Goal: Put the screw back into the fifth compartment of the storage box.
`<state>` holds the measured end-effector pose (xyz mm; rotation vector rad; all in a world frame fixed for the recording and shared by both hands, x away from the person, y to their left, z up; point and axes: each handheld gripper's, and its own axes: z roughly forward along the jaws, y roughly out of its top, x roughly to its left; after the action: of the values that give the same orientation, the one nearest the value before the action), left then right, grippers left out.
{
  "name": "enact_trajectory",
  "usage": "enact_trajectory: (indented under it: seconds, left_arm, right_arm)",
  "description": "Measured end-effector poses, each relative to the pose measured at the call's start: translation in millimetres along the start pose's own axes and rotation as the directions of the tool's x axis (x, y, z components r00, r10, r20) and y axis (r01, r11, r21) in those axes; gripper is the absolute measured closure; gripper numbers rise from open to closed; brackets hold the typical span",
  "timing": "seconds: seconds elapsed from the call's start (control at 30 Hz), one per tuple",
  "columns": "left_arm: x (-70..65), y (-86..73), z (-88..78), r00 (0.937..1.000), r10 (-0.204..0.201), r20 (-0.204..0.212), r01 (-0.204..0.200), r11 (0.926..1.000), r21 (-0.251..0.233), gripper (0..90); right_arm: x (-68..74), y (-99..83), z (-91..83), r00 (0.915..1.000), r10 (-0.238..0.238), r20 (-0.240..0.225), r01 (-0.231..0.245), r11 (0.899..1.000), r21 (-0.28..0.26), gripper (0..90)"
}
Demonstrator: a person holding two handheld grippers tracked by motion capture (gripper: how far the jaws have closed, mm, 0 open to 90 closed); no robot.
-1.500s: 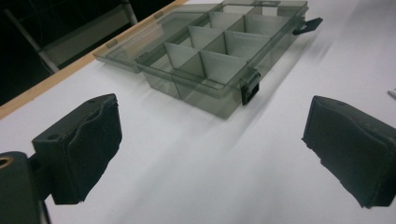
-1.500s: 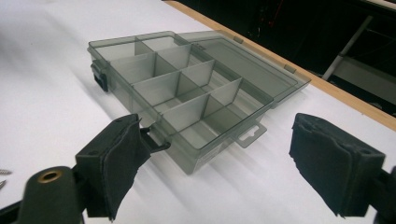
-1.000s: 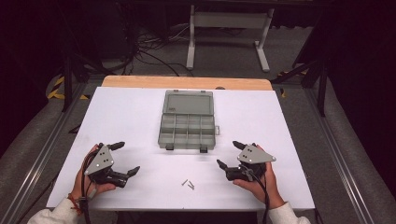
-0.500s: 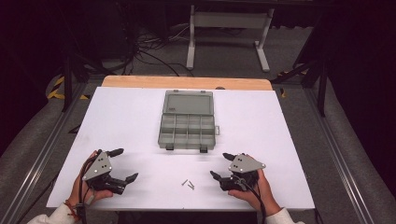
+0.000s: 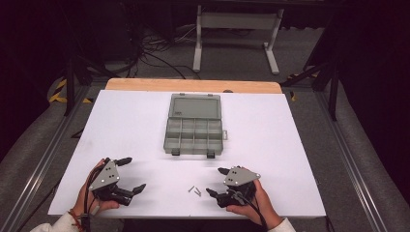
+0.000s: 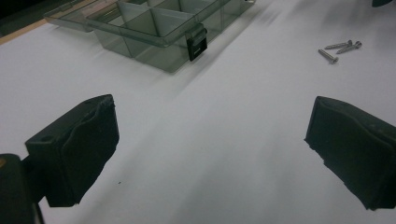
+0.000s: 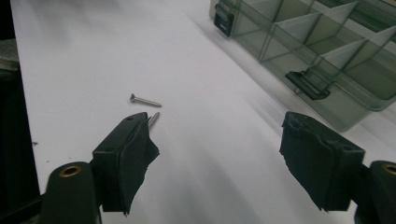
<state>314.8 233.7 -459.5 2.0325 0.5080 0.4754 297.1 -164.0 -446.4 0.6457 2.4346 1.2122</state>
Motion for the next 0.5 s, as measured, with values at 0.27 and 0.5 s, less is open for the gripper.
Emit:
enact_trajectory:
  seconds: [0.27, 0.5]
  left_arm:
    - [-3.2, 1.1, 1.8, 0.9999, 0.012, -0.005, -0.012, 0.9999, 0.009, 3.5]
    - [-2.1, 1.7, 2.1, 1.0, 0.008, -0.006, -0.008, 1.0, 0.005, 3.7]
  right_arm:
    - [10.2, 4.4, 10.2, 0.9979, -0.001, -0.065, 0.004, 0.999, 0.042, 45.1]
    - [14.3, 13.2, 27.7, 0.9925, -0.006, -0.122, 0.016, 0.996, 0.083, 62.6]
